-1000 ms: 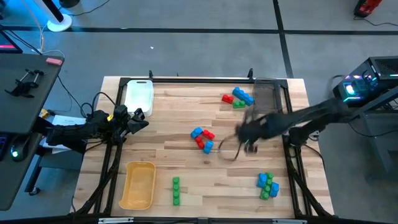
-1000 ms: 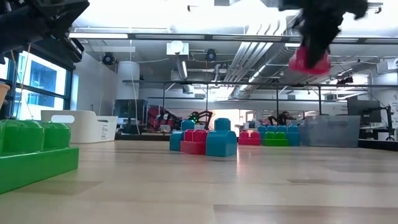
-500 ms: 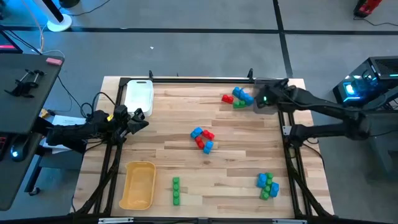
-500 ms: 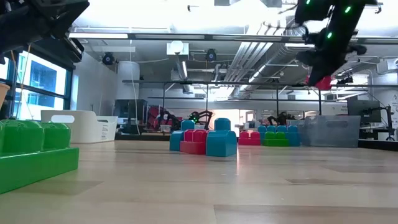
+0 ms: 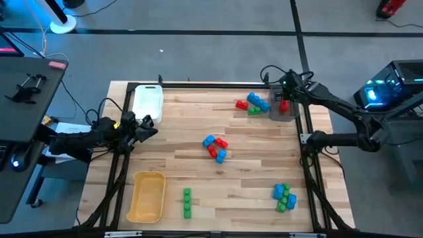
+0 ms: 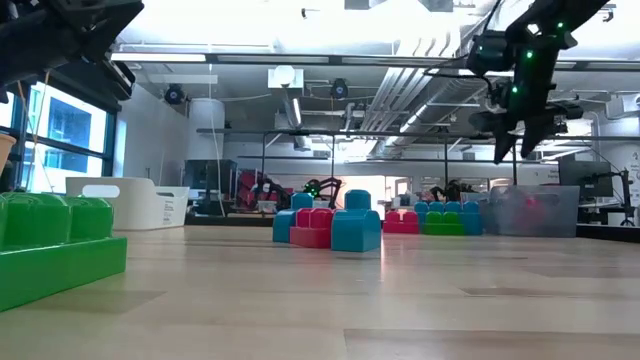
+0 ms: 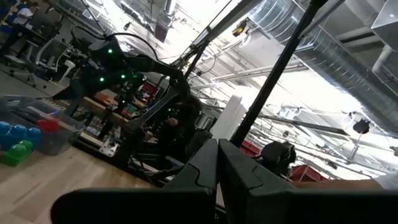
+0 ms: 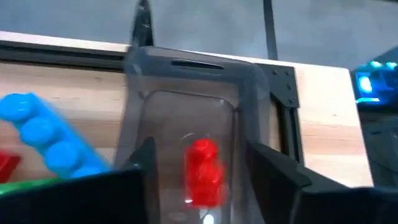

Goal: Sort blocks
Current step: Put the red game piece into the black bin

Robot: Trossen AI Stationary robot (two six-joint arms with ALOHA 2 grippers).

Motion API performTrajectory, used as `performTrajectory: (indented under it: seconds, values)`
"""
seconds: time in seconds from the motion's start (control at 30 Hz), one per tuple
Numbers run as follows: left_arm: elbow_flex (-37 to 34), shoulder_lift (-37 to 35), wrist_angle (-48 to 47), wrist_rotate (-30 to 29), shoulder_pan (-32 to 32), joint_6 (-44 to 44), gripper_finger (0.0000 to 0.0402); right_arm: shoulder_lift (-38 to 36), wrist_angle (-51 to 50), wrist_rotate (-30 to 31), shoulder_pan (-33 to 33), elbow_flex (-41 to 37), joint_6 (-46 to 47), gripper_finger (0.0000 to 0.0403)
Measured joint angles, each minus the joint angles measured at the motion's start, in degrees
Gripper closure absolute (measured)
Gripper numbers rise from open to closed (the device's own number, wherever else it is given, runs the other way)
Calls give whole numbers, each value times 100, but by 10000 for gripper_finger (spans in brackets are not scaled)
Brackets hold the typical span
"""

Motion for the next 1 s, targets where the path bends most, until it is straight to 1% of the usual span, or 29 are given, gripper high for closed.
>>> performTrajectory:
  seconds: [0.07,0.13,0.23,0.33,0.43,0.5,0.57,0.6,0.73,0.83,0.93,1.0]
  values:
    - [0,0,-3,-2,-1,1,401,-36,-8,-129,3,0,-49,230]
    - [0,1,-6,-1,-1,0,401,-194,26,-576,-11,0,-299,215]
    - [0,0,-5,-1,1,0,401,-521,359,-1800,68,0,-692,208]
    - [0,1,-2,0,1,1,401,-936,851,-2948,300,2,-706,206]
    - [0,1,-7,-2,0,0,401,-1273,1459,-3919,705,7,-280,206]
    - [0,-1,-4,-2,1,0,401,-1435,1854,-4284,1089,7,85,206]
    - [0,1,-4,-2,-1,0,401,-1526,2220,-4308,1521,8,447,206]
    - [0,1,3,-2,1,-1,401,-1541,2365,-4226,1744,8,577,206]
    - [0,-1,9,-2,1,-1,401,-1452,2673,-3561,2563,8,978,206]
    - [0,0,20,-58,0,-1,401,-1274,2776,-3165,3033,7,1143,206]
    - [0,1,23,-532,-1,-168,401,-1022,3114,-2839,3330,9,1298,206]
    - [0,24,170,-1026,-1,-357,401,-759,3437,-2627,3406,9,1462,206]
